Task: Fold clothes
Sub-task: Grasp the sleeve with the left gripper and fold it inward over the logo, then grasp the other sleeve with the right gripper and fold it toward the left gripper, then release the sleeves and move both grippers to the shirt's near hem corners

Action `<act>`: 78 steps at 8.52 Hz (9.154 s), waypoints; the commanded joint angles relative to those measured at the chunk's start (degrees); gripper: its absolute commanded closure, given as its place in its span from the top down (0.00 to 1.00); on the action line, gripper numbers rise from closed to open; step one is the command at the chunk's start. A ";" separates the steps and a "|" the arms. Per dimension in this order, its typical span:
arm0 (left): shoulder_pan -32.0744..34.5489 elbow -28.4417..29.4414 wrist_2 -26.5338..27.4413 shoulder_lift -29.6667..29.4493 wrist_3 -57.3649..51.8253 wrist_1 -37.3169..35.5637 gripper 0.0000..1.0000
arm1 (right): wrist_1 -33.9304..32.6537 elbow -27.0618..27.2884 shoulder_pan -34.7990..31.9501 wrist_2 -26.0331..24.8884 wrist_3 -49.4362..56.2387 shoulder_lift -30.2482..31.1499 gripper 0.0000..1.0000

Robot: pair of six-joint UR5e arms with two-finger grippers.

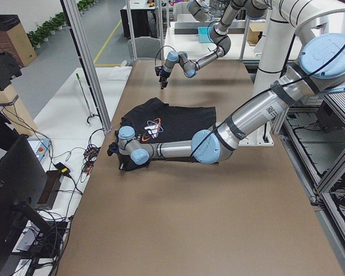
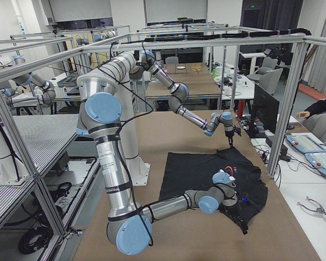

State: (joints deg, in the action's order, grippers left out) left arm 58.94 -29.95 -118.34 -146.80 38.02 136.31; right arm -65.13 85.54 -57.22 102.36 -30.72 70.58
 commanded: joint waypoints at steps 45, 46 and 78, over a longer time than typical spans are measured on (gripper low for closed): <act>-14.04 -28.85 16.83 1.50 26.86 -12.50 0.94 | 4.61 -9.42 6.13 2.85 -42.80 -22.99 0.00; -13.25 -28.85 15.69 3.52 24.14 -9.78 0.94 | 0.74 -12.65 8.33 -1.68 -45.54 -28.51 0.00; -45.29 -88.53 30.42 58.99 60.67 -8.26 0.95 | 20.39 31.35 41.12 -21.57 -74.75 26.89 0.92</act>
State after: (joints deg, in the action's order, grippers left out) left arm 18.86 -116.29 -92.09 -92.48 97.70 128.02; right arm -46.52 116.70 -20.26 84.83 -103.10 95.20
